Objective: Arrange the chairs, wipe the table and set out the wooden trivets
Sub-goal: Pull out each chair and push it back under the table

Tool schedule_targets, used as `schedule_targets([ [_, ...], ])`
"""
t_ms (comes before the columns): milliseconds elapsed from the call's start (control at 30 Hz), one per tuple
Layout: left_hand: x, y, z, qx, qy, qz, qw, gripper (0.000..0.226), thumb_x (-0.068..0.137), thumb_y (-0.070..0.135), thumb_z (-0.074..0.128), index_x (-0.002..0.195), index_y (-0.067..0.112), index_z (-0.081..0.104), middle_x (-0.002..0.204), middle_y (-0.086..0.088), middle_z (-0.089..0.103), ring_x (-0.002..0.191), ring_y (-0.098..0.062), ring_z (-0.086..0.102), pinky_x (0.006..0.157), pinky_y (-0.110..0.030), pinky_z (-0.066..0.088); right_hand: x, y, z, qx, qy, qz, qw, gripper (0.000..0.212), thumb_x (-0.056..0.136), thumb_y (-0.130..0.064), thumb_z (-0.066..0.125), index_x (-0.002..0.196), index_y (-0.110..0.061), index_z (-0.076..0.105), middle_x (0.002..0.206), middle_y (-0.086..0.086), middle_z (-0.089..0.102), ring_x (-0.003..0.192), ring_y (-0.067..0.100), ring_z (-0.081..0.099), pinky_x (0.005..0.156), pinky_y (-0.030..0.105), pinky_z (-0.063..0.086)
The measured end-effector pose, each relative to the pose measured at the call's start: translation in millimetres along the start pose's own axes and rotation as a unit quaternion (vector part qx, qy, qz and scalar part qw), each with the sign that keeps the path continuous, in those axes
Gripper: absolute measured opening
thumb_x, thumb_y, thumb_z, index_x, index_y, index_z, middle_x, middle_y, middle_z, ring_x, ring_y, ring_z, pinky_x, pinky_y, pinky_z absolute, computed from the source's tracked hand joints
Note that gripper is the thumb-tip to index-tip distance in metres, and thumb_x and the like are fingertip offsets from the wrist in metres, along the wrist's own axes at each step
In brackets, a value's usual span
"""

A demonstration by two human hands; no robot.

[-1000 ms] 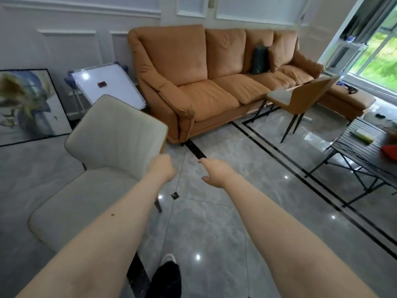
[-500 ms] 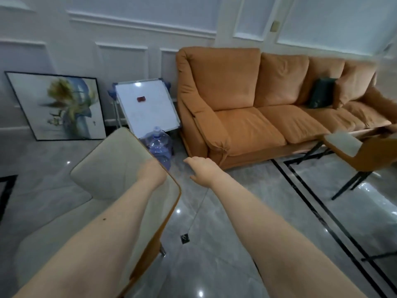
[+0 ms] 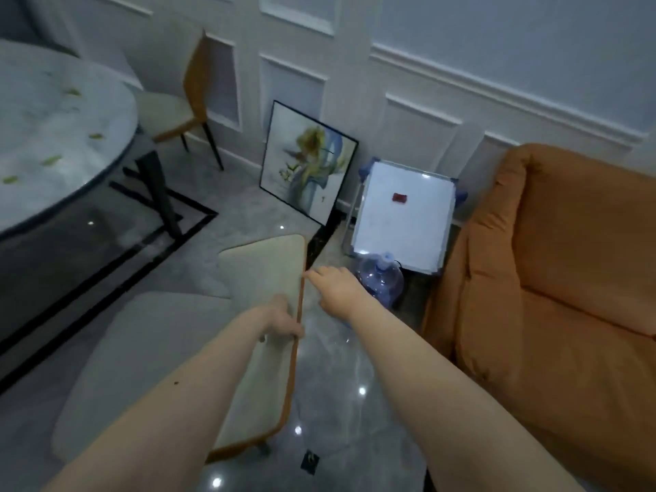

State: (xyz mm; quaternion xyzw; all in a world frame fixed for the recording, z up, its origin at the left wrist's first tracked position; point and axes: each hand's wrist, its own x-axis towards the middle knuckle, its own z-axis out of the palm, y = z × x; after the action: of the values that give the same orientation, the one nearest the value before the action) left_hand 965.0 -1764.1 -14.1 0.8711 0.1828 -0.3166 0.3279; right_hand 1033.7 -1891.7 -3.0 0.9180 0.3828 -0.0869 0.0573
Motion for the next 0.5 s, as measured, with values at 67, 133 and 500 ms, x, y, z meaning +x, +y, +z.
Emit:
schedule_targets([
  [67, 3, 3, 6, -0.028, 0.002, -0.025, 0.999, 0.082, 0.077, 0.030, 0.072, 0.137, 0.005, 0.022, 0.131, -0.012, 0.042, 0.110, -0.030, 0.053, 0.085, -0.039, 0.054, 12, 9, 0, -0.004, 0.009, -0.074, 0.997, 0.061, 0.085, -0.007, 0.058, 0.141, -0.016, 0.036, 0.142, 0.007, 0.040, 0.126, 0.028, 0.042, 0.100, 0.037, 0.030],
  [133, 4, 1, 13, -0.062, 0.015, -0.049, 0.997, 0.085, 0.078, 0.032, 0.070, 0.141, 0.006, 0.020, 0.133, -0.013, 0.044, 0.112, -0.029, 0.052, 0.087, -0.038, 0.050, 23, 15, 1, -0.017, 0.012, -0.138, 0.990, 0.061, 0.084, -0.009, 0.060, 0.140, -0.018, 0.037, 0.144, 0.005, 0.038, 0.129, 0.027, 0.039, 0.104, 0.037, 0.027],
  [500, 24, 1, 4, -0.130, -0.057, -0.108, 0.984, 0.062, 0.077, 0.021, 0.071, 0.130, 0.004, 0.043, 0.129, -0.015, 0.051, 0.113, -0.029, 0.057, 0.093, -0.041, 0.052, 76, 15, 15, -0.097, -0.020, -0.310, 0.945, 0.050, 0.084, -0.014, 0.061, 0.132, -0.023, 0.049, 0.136, -0.001, 0.048, 0.131, 0.019, 0.037, 0.114, 0.038, 0.015],
])
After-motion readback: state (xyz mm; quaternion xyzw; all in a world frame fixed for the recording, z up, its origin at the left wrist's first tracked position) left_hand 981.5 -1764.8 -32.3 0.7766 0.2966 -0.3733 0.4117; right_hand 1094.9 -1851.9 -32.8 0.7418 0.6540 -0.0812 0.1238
